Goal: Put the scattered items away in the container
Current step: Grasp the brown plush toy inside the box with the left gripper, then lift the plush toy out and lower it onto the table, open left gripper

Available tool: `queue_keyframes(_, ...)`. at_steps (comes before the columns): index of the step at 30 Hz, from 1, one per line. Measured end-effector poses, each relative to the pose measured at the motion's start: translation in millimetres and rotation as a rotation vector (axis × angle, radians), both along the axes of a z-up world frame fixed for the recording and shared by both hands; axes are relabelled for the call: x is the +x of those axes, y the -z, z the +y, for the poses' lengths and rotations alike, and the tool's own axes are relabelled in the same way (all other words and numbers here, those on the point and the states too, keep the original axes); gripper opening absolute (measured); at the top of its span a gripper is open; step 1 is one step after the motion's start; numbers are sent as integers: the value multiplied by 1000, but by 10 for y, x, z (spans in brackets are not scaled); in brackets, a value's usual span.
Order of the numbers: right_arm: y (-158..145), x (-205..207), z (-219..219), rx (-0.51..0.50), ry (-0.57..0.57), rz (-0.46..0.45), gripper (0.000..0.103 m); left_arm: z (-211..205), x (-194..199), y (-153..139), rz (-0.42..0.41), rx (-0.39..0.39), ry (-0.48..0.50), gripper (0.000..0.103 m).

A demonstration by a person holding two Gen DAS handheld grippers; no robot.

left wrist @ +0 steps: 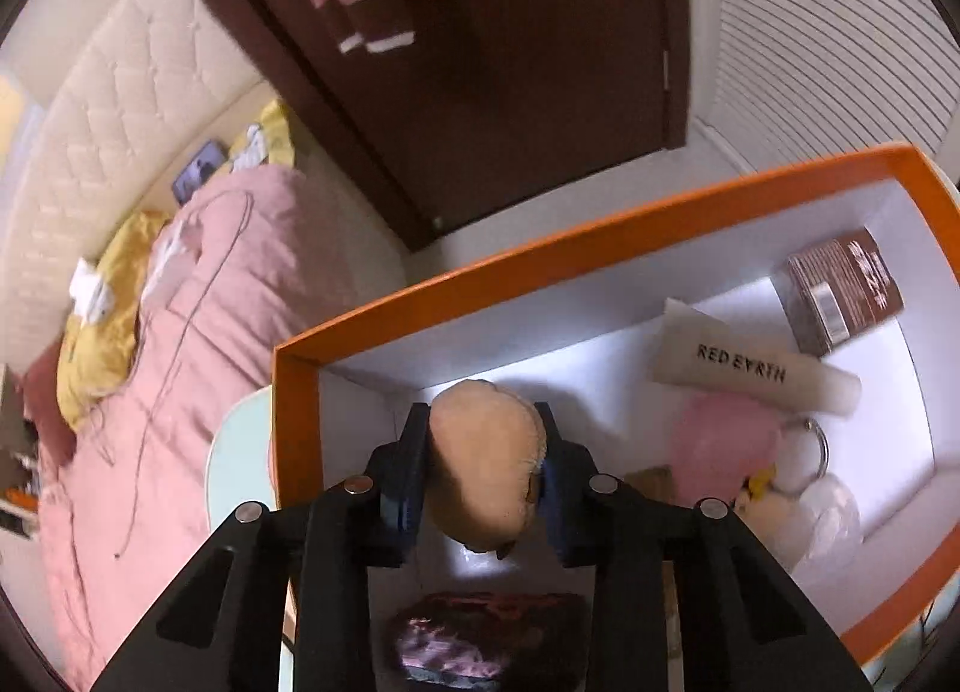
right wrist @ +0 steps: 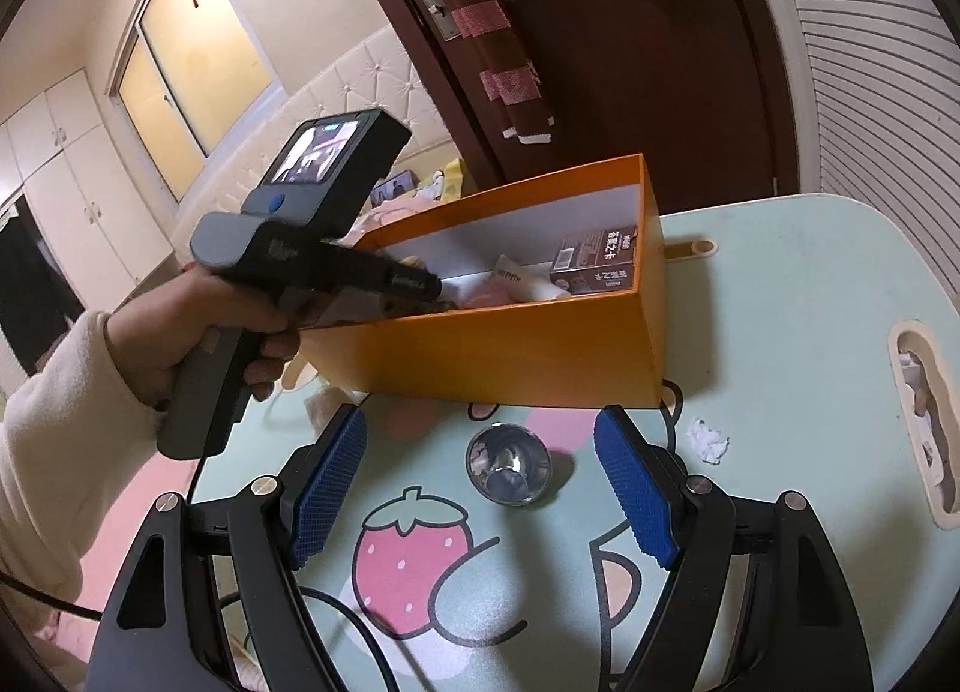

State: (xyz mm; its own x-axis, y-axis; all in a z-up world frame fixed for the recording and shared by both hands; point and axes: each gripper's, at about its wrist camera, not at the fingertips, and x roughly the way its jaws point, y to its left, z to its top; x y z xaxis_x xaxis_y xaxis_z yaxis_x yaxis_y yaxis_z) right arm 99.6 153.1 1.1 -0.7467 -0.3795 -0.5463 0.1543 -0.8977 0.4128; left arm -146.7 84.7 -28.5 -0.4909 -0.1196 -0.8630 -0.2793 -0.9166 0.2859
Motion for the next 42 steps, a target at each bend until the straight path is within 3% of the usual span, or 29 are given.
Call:
queue_keyframes(4, 2, 2, 8, -3, 5, -3, 79, -137, 91, -263, 31, 191, -36, 29)
queue_keyframes(8, 13, -10, -14, 4, 2, -7, 79, -283, 399, -733, 114, 343, -35, 29)
queue_keyframes(13, 40, -53, -48, 10, -3, -33, 79, -483, 872, -997, 182, 425, -31, 29)
queue_keyframes(16, 52, -59, -73, 20, -5, -41, 79, -637, 1116, -881, 191, 414, -68, 29)
queue_keyframes(21, 73, -43, -99, 33, -17, -38, 79, -865, 1440, -358, 144, 439, -127, 29)
queue_keyframes(25, 100, -50, -82, 18, -21, -41, 79, -962, 1640, -134, 234, 464, -168, 29)
queue_keyframes(31, 139, -92, -83, 8, -18, -60, 79, -942, 1684, 91, 232, 495, -171, 31)
queue_keyframes(34, 145, -108, -118, 28, -19, -69, 79, -946, 1733, 199, 250, 510, -181, 46)
queue_keyframes(36, 150, -106, -144, 44, -25, -74, 79, -998, 1823, 206, 294, 562, -197, 80)
queue_keyframes(37, 151, -106, -151, 51, -27, -75, 79, -1030, 1844, 210, 307, 592, -201, 85)
queue_keyframes(42, 137, -136, -212, 87, -47, -86, 79, -1117, 1878, 222, 325, 666, -197, 88)
